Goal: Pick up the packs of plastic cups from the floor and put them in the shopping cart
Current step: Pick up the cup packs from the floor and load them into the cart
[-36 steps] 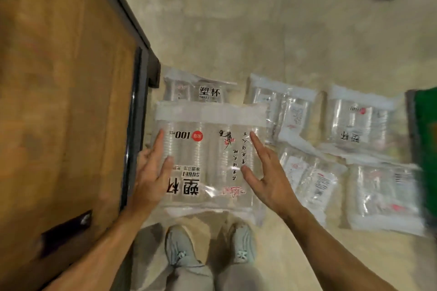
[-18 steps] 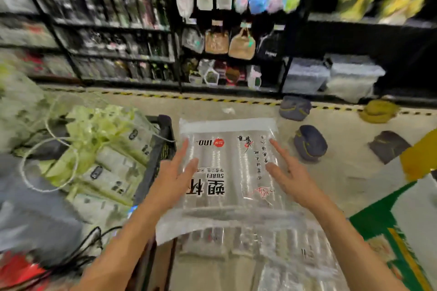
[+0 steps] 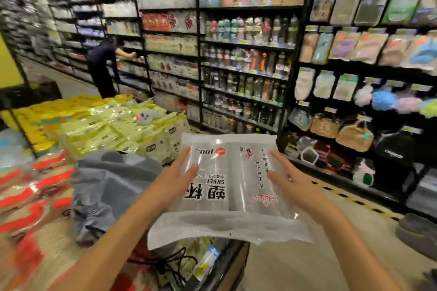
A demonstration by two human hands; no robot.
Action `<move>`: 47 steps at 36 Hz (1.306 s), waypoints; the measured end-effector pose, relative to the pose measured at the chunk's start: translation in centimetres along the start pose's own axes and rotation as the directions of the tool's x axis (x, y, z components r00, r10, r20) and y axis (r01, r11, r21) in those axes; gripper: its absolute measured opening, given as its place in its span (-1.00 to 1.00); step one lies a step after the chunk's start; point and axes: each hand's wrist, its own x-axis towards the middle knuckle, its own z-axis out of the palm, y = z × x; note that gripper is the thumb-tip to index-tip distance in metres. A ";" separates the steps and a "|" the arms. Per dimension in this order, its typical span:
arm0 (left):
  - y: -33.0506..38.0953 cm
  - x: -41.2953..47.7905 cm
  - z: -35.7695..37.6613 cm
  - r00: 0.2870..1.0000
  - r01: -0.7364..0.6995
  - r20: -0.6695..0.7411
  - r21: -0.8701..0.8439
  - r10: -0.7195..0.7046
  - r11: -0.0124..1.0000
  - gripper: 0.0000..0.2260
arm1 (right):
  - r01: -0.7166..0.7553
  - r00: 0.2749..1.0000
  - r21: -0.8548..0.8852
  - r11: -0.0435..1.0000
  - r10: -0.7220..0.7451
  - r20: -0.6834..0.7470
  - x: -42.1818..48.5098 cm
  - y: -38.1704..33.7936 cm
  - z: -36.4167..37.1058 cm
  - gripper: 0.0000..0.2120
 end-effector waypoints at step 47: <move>-8.5 -83.8 -12.1 -0.393 0.348 -0.704 -0.710 -0.592 0.613 -0.41 | 0.385 -0.402 0.680 0.624 -0.550 0.732 -46.7 -37.2 54.8 -0.49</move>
